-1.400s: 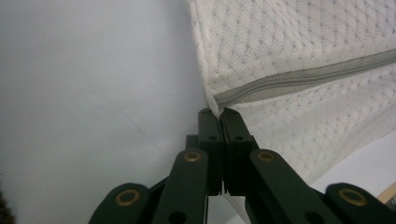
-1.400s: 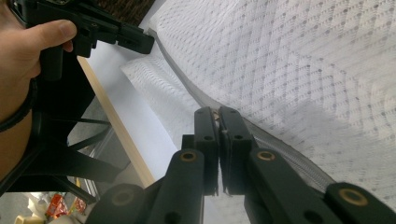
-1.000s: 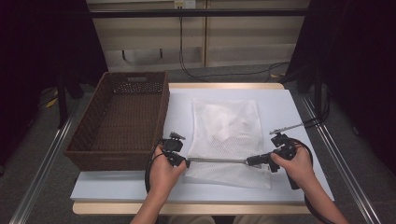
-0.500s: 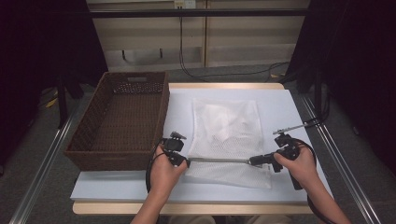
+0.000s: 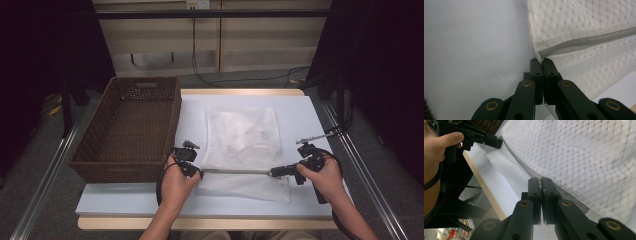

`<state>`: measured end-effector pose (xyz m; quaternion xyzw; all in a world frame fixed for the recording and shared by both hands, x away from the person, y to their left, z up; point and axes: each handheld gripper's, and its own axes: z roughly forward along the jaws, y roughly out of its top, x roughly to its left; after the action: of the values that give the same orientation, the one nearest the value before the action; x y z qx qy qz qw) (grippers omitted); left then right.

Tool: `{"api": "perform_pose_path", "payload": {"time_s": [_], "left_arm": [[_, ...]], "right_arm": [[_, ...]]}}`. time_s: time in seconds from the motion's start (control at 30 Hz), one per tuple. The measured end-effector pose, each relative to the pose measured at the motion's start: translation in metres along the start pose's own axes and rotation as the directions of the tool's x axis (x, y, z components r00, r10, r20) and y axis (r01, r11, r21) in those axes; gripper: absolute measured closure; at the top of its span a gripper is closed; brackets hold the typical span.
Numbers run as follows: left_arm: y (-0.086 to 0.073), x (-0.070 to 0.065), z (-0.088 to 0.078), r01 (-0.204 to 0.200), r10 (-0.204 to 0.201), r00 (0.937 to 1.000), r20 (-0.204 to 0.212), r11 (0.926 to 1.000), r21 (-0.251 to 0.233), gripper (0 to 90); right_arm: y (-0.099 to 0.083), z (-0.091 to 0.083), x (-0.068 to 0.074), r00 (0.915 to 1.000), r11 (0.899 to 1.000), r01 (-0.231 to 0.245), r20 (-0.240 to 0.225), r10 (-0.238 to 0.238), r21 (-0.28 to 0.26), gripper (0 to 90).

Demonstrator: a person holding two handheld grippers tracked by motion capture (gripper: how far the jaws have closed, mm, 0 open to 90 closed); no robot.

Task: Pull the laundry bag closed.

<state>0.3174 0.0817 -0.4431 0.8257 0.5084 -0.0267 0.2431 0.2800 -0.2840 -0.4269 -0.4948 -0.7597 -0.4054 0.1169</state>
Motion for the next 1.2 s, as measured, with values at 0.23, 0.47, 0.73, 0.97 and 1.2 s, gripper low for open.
{"api": "perform_pose_path", "payload": {"time_s": [0.23,0.47,0.73,0.97,1.2], "left_arm": [[0.001,0.001,-0.001,-0.009,0.009,1.0000,-0.002,0.9999,0.006,88.3],[0.002,0.001,0.000,-0.011,0.011,0.9999,-0.008,0.9998,0.017,88.3],[0.002,0.000,-0.001,-0.010,0.010,0.9999,-0.010,0.9999,0.004,88.3],[0.003,0.001,-0.001,-0.012,0.012,0.9999,-0.012,0.9999,0.011,88.3],[0.003,-0.001,-0.001,-0.016,0.016,0.9997,-0.017,0.9998,0.006,88.3]], "right_arm": [[-0.001,-0.003,0.000,1.0000,1.000,0.000,0.009,0.000,0.000,87.4],[-0.003,-0.007,-0.002,0.9998,1.000,-0.008,0.017,0.008,-0.006,87.4],[-0.003,-0.009,-0.002,0.9999,1.000,-0.009,0.011,0.009,-0.006,87.4],[-0.005,-0.011,-0.004,0.9998,1.000,-0.014,0.015,0.014,-0.006,87.4],[-0.006,-0.014,-0.004,0.9997,1.000,-0.013,0.019,0.013,-0.010,87.4]]}}
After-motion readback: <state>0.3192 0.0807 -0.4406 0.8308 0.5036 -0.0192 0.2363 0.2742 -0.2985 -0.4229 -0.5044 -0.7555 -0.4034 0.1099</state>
